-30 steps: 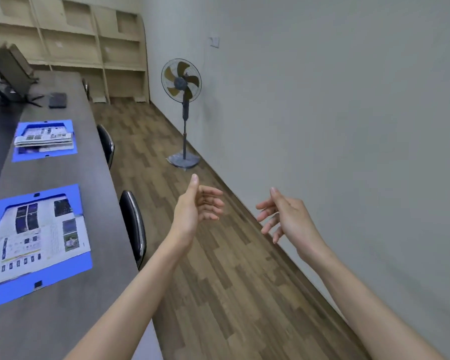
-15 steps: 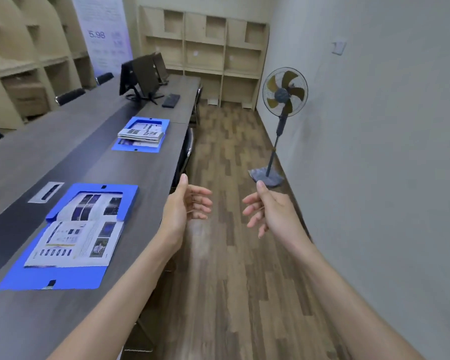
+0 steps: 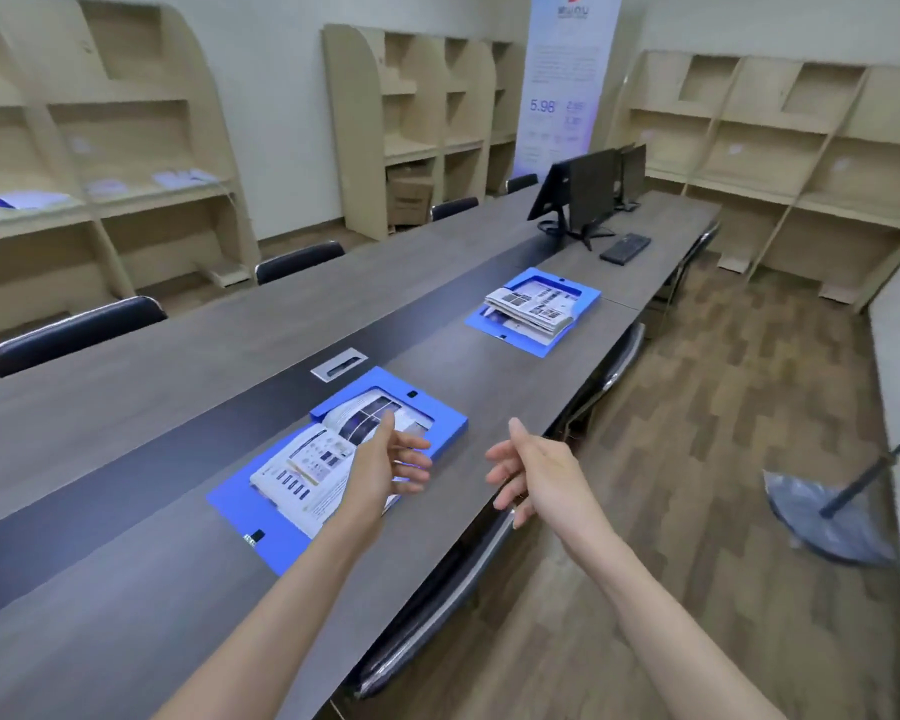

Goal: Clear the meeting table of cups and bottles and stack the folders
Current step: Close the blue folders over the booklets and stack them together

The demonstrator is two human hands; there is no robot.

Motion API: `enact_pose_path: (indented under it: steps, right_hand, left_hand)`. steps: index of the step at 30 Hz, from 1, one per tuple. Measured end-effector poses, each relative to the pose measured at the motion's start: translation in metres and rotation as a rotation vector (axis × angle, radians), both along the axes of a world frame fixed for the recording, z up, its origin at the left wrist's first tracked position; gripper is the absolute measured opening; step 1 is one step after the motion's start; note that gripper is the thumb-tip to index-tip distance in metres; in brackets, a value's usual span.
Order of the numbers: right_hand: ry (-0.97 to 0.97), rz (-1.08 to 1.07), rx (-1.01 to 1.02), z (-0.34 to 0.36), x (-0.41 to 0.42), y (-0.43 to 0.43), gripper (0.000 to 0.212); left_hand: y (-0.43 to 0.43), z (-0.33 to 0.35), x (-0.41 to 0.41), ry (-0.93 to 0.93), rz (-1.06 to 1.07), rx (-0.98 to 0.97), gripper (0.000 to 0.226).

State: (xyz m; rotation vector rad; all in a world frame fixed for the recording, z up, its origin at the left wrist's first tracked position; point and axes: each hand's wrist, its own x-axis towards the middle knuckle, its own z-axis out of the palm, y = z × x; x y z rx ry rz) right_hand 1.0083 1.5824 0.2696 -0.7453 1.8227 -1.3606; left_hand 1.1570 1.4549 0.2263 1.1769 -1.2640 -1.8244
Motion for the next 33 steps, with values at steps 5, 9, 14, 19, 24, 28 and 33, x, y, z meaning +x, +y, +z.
enact_pose_path:
  steps: [5,9,14,19,24,28,33]
  right_hand:
    - [0.046,0.205,0.153,-0.044,-0.023,-0.11,0.048]
    - [0.077,0.43,0.293,-0.078,-0.021,-0.195,0.041]
    - [0.285,0.861,0.54,-0.132,-0.012,-0.283,0.047]
    - [0.442,1.216,0.691,-0.217,-0.024,-0.353,0.076]
    - [0.688,1.368,0.683,-0.287,-0.023,-0.397,0.096]
    - [0.892,1.402,0.587,-0.315,-0.017,-0.401,0.093]
    - [0.904,1.373,0.513,-0.333,-0.018,-0.417,0.09]
  left_hand:
    - [-0.079,-0.068,0.004,-0.063,0.217,0.182,0.058]
    - [-0.123,-0.127,0.026,-0.192,0.453,0.298,0.049]
    - [-0.147,-0.2,0.054,-0.454,0.633,0.372,0.039]
    - [-0.158,-0.254,0.053,-0.702,0.695,0.5,0.053]
    - [-0.177,-0.266,0.045,-0.826,0.818,0.538,0.083]
    - [-0.188,-0.28,0.051,-0.847,0.93,0.599,0.095]
    - [-0.199,-0.272,0.066,-0.913,0.852,0.707,0.076]
